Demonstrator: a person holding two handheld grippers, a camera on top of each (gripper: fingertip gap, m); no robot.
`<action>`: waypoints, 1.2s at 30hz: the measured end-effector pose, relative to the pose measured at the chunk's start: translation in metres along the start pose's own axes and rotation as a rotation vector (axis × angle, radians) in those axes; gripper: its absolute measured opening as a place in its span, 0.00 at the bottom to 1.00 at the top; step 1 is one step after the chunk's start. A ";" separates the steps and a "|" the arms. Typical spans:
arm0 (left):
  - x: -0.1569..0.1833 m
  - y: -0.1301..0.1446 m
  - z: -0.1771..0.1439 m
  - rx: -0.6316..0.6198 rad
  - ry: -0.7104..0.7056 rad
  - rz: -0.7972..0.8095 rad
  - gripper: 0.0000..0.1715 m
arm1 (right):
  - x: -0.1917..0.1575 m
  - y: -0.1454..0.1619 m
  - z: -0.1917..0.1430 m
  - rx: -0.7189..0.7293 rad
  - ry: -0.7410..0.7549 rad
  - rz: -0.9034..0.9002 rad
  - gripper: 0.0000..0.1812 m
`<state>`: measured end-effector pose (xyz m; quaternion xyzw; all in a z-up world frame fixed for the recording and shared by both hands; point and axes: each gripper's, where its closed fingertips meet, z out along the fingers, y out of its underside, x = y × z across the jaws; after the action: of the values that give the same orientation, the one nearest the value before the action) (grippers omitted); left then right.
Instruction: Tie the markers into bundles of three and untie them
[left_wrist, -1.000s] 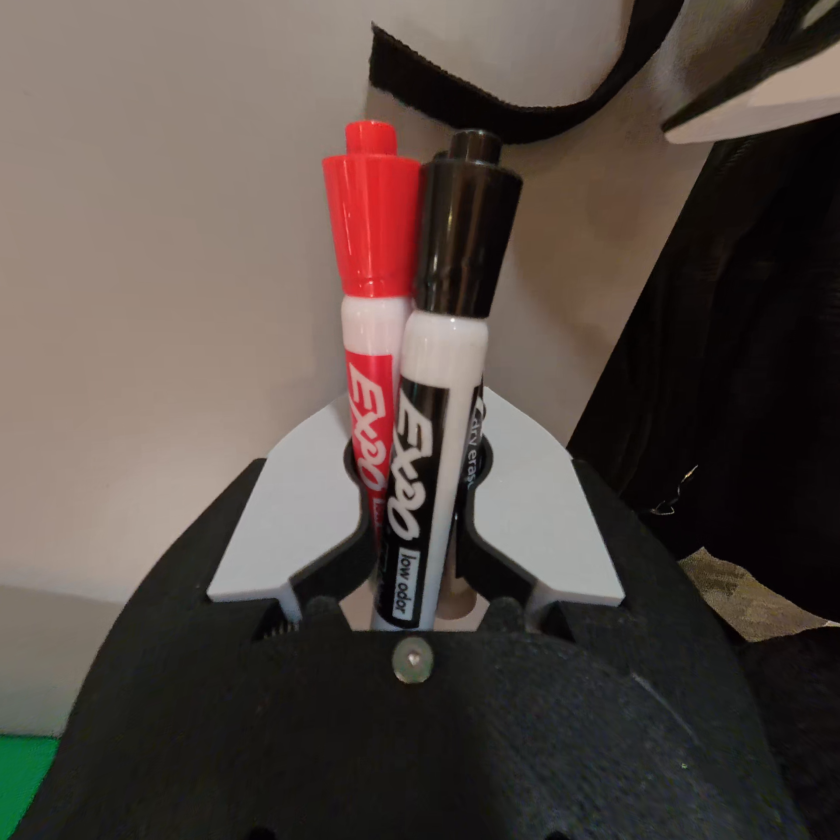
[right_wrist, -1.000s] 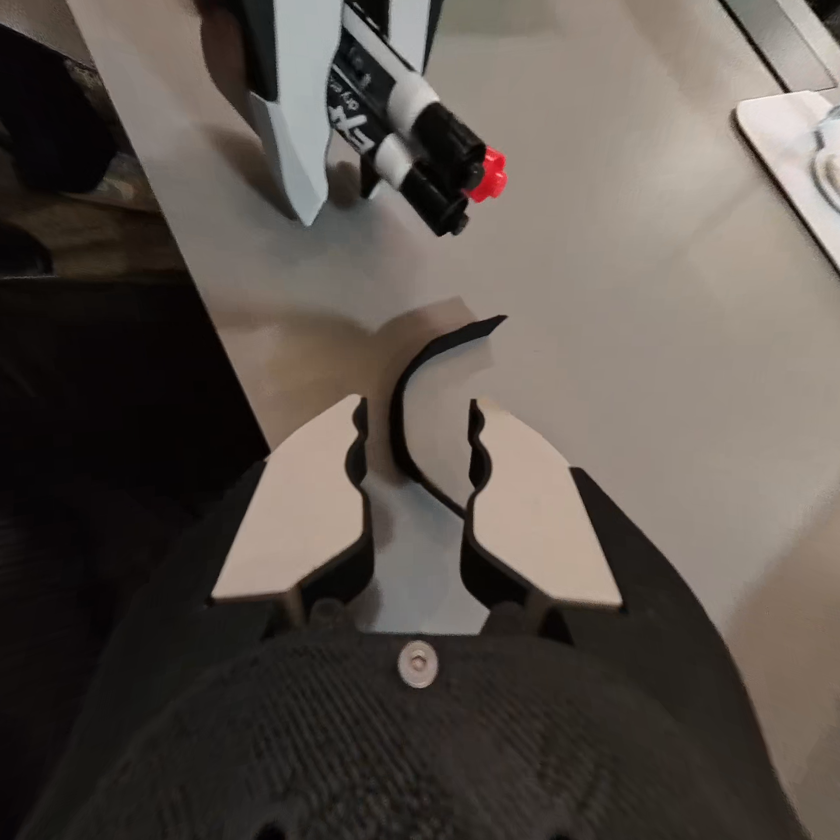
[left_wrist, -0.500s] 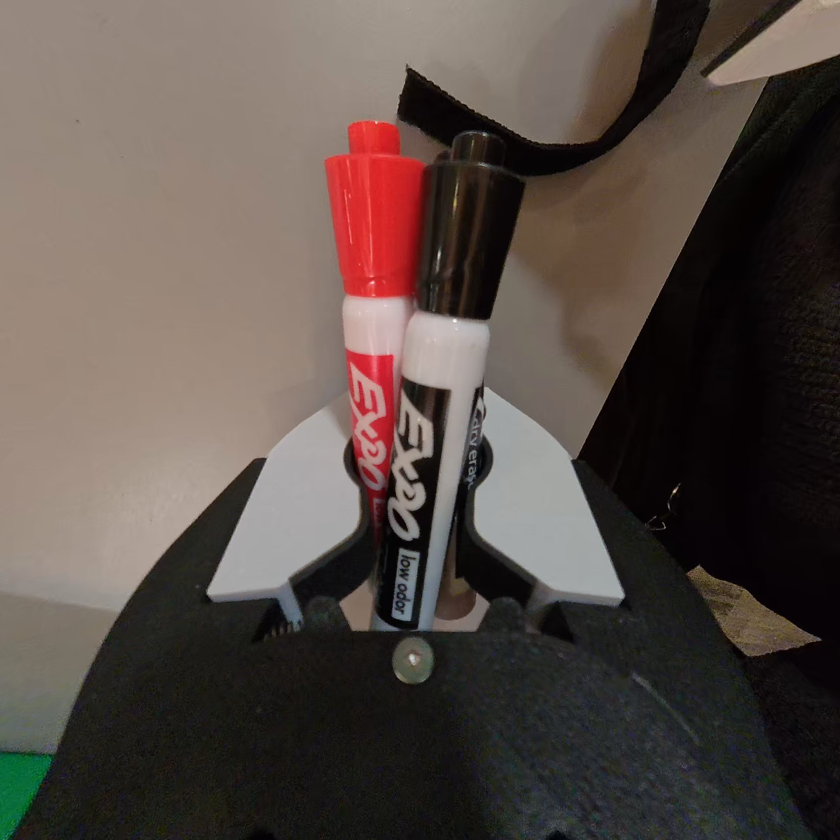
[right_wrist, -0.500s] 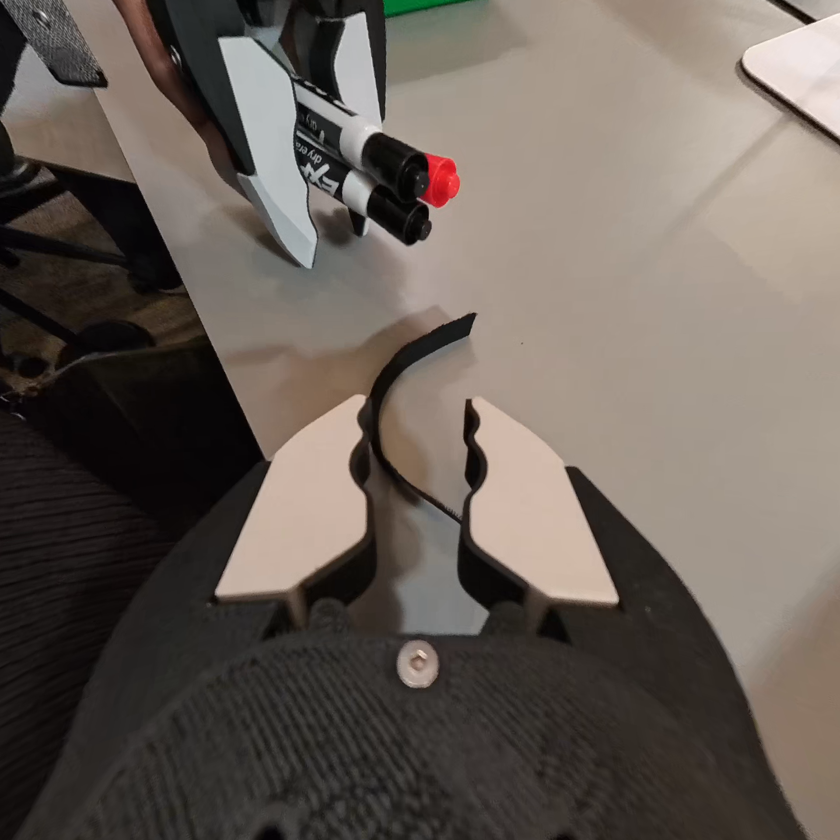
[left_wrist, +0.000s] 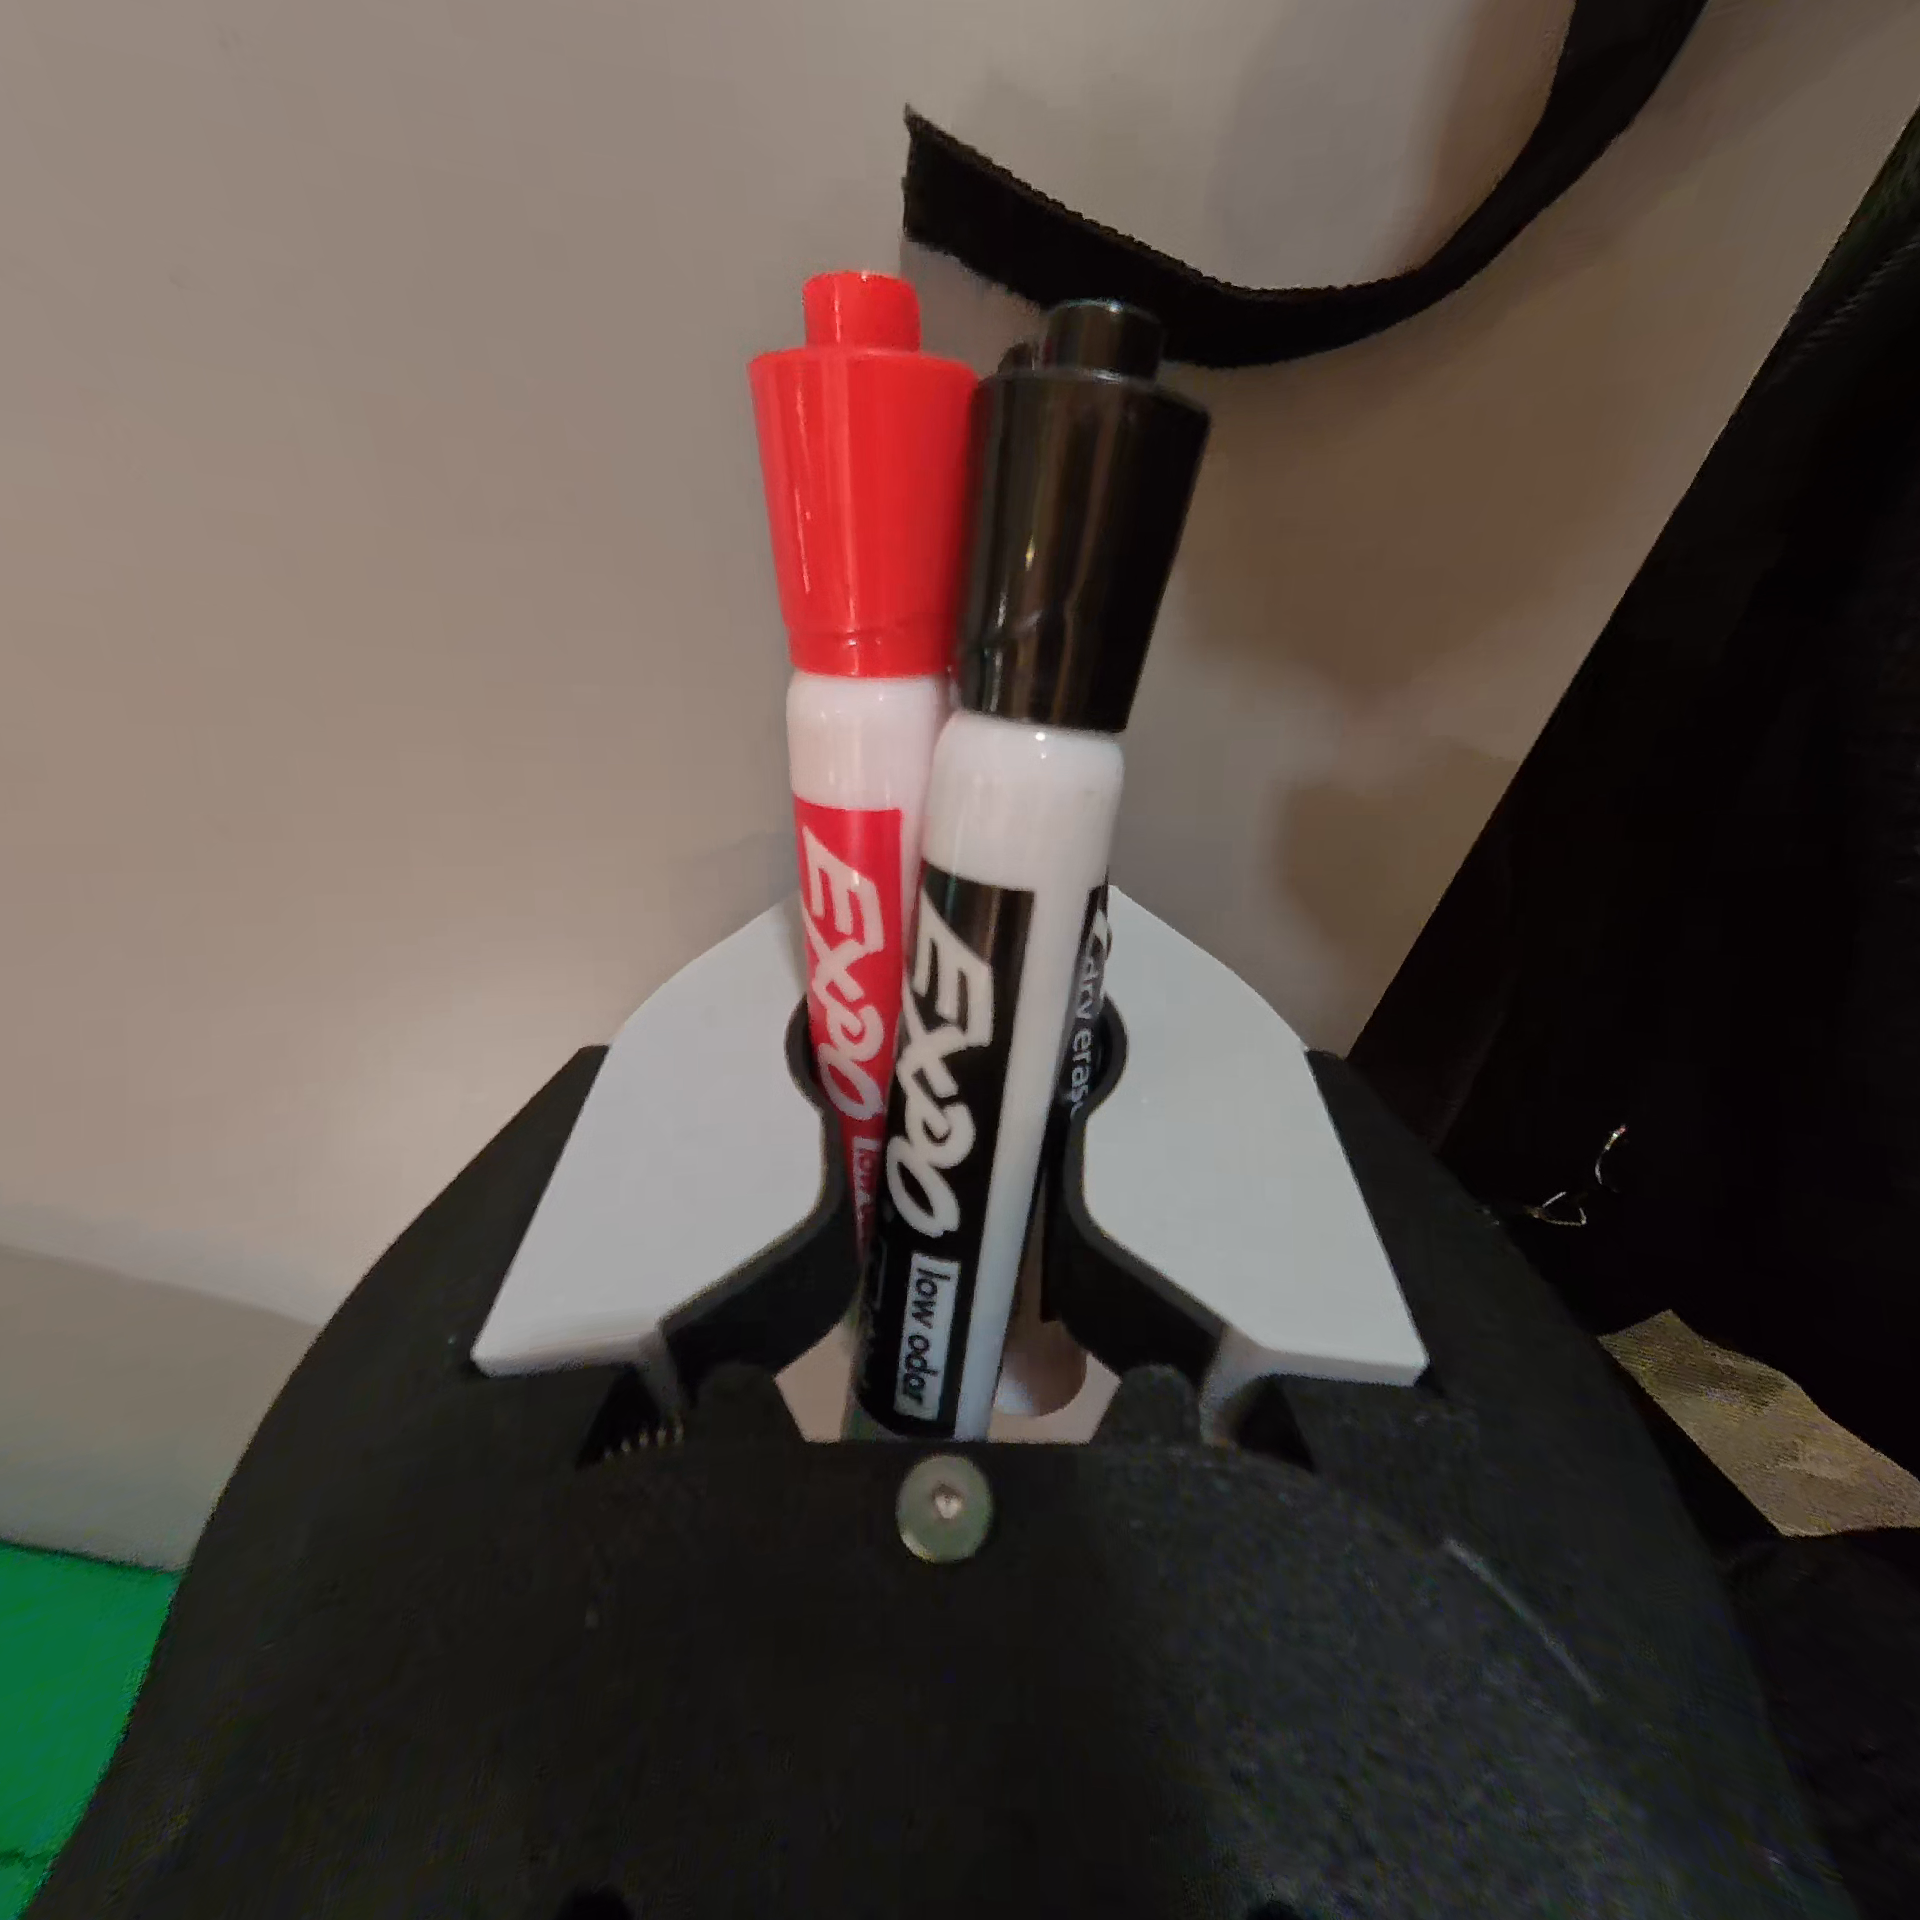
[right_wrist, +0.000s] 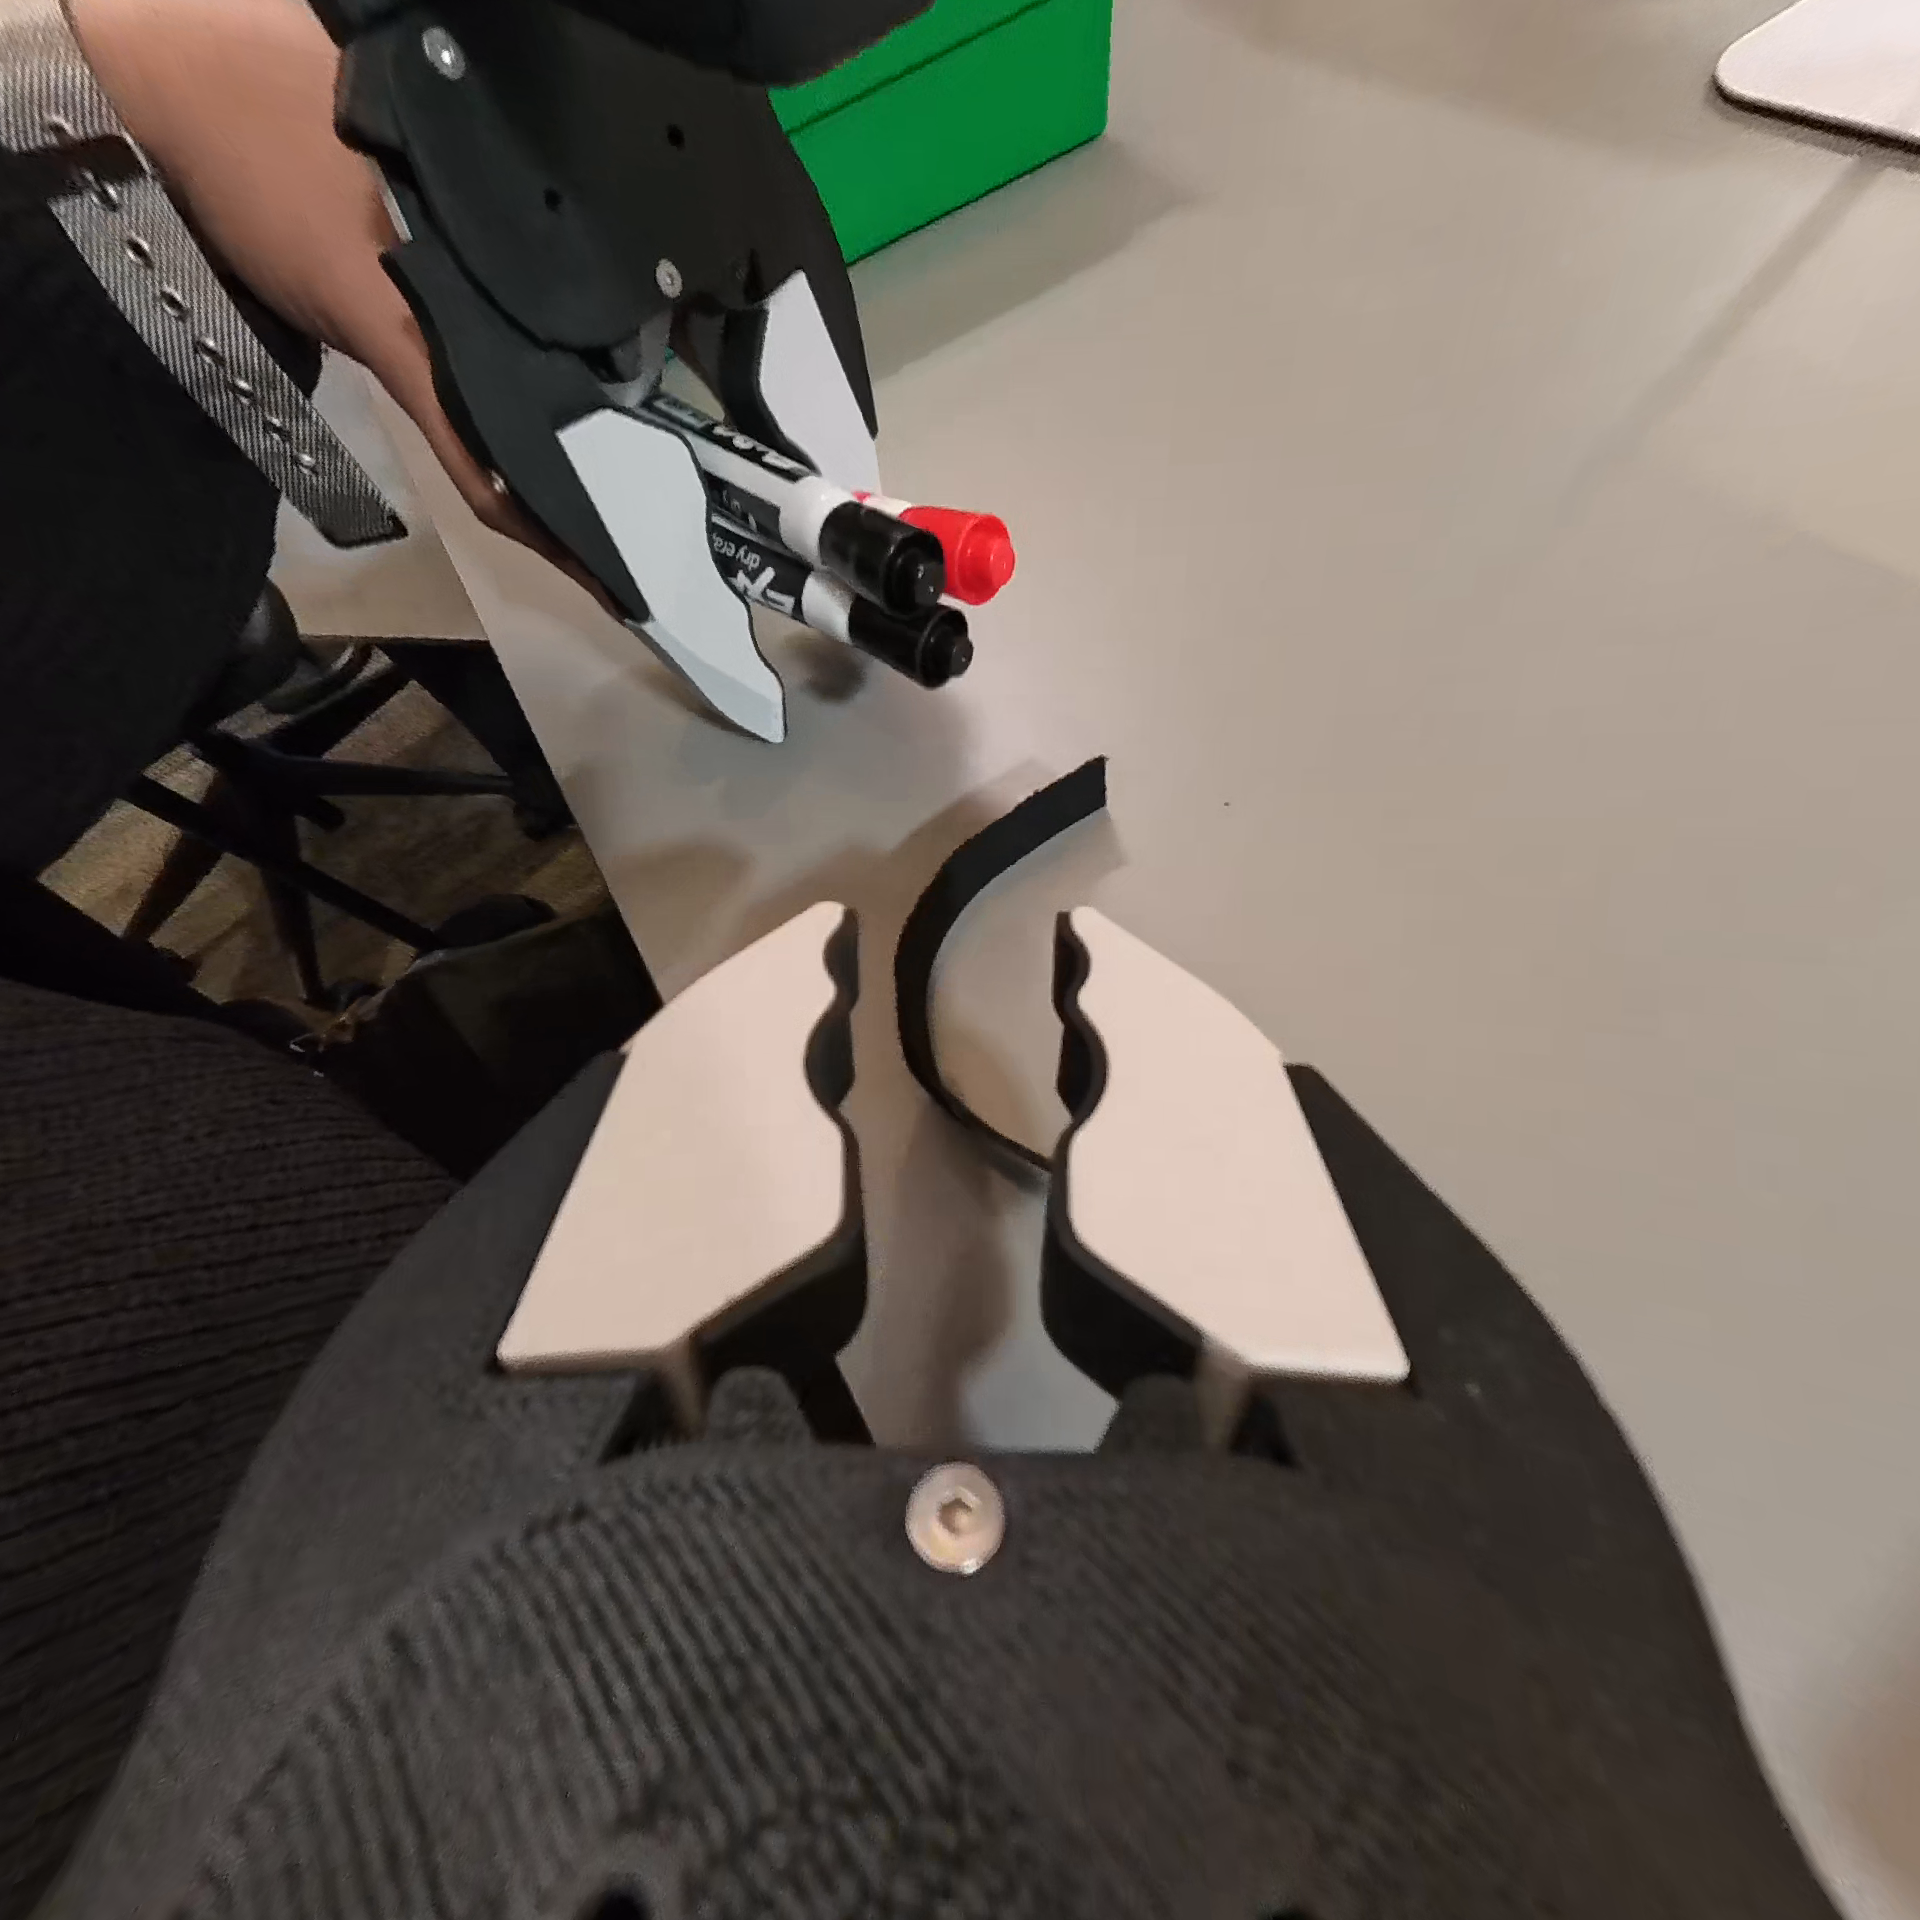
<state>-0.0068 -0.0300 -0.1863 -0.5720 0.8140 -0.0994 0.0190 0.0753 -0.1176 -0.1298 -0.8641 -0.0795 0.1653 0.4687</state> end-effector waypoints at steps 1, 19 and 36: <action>0.000 0.000 0.000 -0.006 -0.016 0.002 0.26 | 0.000 0.000 0.000 0.001 -0.001 0.003 0.20; 0.000 0.000 0.002 -0.014 -0.081 -0.011 0.25 | -0.006 0.007 0.007 -0.043 0.008 -0.038 0.19; 0.000 0.000 0.002 0.001 -0.082 -0.016 0.26 | -0.007 0.017 0.018 -0.100 0.116 -0.197 0.18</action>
<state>-0.0063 -0.0307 -0.1885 -0.5821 0.8079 -0.0765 0.0519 0.0618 -0.1151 -0.1513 -0.8825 -0.1450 0.0637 0.4429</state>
